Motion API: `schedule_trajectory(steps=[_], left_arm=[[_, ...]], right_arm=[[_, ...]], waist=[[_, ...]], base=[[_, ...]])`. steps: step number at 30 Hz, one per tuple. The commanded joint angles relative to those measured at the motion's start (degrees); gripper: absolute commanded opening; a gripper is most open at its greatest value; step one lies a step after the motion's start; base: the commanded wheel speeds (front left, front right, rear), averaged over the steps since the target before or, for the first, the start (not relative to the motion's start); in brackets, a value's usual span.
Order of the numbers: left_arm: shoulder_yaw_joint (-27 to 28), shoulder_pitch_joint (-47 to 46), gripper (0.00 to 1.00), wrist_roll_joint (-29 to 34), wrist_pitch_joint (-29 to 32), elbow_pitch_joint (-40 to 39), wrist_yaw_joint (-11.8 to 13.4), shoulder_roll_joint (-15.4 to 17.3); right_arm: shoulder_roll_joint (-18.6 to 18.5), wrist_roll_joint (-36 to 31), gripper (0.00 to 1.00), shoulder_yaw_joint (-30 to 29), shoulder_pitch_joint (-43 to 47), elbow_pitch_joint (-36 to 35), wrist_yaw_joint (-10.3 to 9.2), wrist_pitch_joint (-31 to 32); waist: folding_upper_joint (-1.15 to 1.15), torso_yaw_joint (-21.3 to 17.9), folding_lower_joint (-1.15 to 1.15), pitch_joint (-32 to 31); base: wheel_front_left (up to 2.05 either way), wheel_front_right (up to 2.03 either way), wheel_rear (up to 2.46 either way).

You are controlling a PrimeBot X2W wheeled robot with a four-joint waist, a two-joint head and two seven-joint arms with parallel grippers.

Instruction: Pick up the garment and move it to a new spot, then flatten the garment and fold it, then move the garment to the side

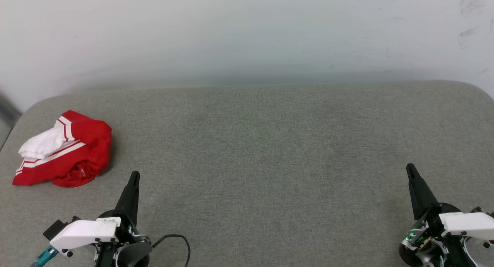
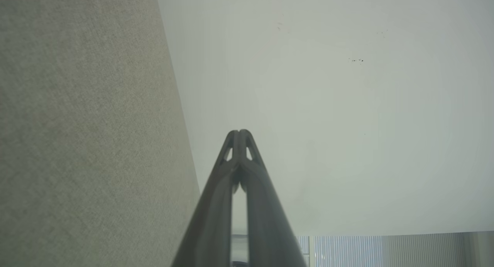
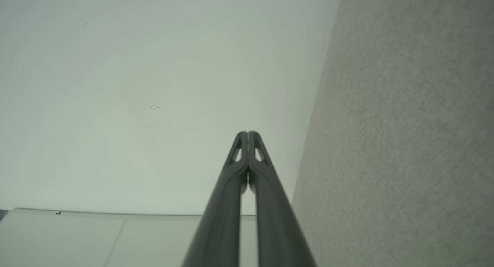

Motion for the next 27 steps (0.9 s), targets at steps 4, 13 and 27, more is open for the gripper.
schedule_trajectory(steps=[4, 13, 27], left_arm=[[0.2, -0.4, 0.0, 0.0, 0.2, -0.1, -0.1, 0.0], [0.2, -0.4, 0.0, 0.0, 0.2, -0.1, -0.1, 0.0], [0.2, -0.4, 0.0, 0.0, 0.2, -0.1, -0.1, 0.0]], right_arm=[[0.2, -0.3, 0.0, 0.0, -0.7, 0.0, 0.0, 0.0], [0.2, -0.3, 0.0, 0.0, -0.7, 0.0, 0.0, 0.0], [0.2, -0.3, 0.0, 0.0, -0.7, 0.0, 0.0, 0.0]], waist=[[0.0, 0.0, 0.0, 0.0], [0.0, 0.0, 0.0, 0.0], [0.0, 0.0, 0.0, 0.0]], base=[[0.0, 0.0, 0.0], [0.0, 0.0, 0.0], [0.0, 0.0, 0.0]])
